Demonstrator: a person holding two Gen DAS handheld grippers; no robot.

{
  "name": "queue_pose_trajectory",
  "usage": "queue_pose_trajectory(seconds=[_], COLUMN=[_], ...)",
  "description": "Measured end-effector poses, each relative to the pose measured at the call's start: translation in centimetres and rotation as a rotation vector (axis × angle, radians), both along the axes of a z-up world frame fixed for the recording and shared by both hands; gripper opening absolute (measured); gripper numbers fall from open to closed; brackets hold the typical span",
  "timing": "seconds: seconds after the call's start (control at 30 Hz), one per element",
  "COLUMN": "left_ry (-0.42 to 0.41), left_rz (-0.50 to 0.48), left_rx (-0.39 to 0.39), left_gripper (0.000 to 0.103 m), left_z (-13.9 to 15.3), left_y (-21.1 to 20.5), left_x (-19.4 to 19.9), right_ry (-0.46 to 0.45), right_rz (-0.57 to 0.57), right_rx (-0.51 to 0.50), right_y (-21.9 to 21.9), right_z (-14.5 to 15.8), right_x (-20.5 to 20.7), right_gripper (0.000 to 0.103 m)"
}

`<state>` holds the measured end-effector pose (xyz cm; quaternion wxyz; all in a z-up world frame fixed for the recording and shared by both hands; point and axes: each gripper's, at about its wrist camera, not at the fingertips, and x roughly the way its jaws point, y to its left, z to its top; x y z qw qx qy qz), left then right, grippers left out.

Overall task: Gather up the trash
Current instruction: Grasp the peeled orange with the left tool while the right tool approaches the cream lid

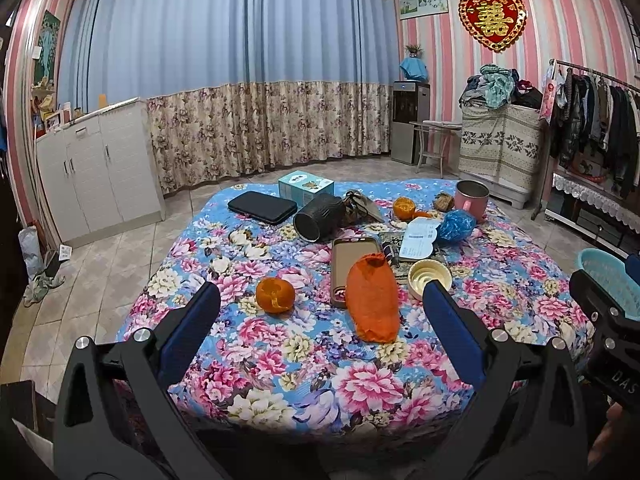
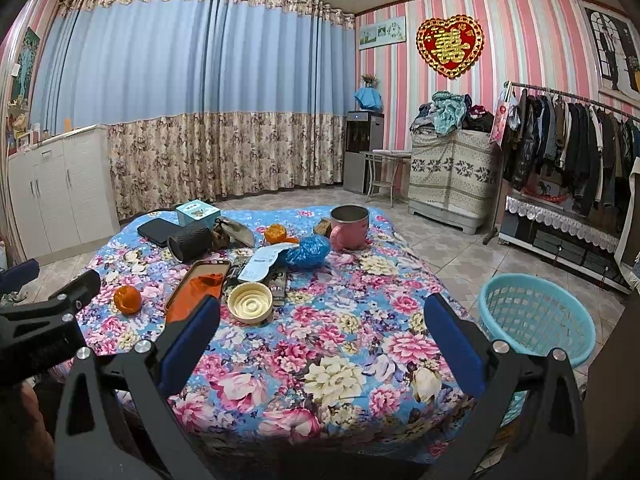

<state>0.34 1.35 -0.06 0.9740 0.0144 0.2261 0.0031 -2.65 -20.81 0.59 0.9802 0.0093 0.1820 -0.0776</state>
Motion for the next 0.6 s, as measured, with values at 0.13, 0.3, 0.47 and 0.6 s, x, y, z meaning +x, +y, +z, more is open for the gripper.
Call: queue_pose_trajectory(seconds=[0.13, 0.3, 0.47, 0.6], left_ry=[0.02, 0.035, 0.064, 0.101], left_rz=[0.015, 0.049, 0.095, 0.103], left_rx=[-0.012, -0.009, -0.01, -0.006], left_gripper=[0.098, 0.098, 0.098, 0.098], left_z=[-0.7, -1.2, -1.6, -2.4], left_y=[0.6, 1.9, 4.3, 5.4], left_x=[0.9, 2.2, 4.6, 7.2], right_ry=[0.01, 0.029, 0.013, -0.016], right_rz=[-0.009, -0.006, -0.001, 0.004], right_rx=[0.016, 0.015, 0.005, -0.029], right_y=[-0.6, -0.6, -0.2, 0.7], right_z=[-1.3, -2.2, -1.7, -0.9], right_x=[0.6, 2.1, 4.0, 6.1], right_gripper=[0.099, 0.099, 0.099, 0.099])
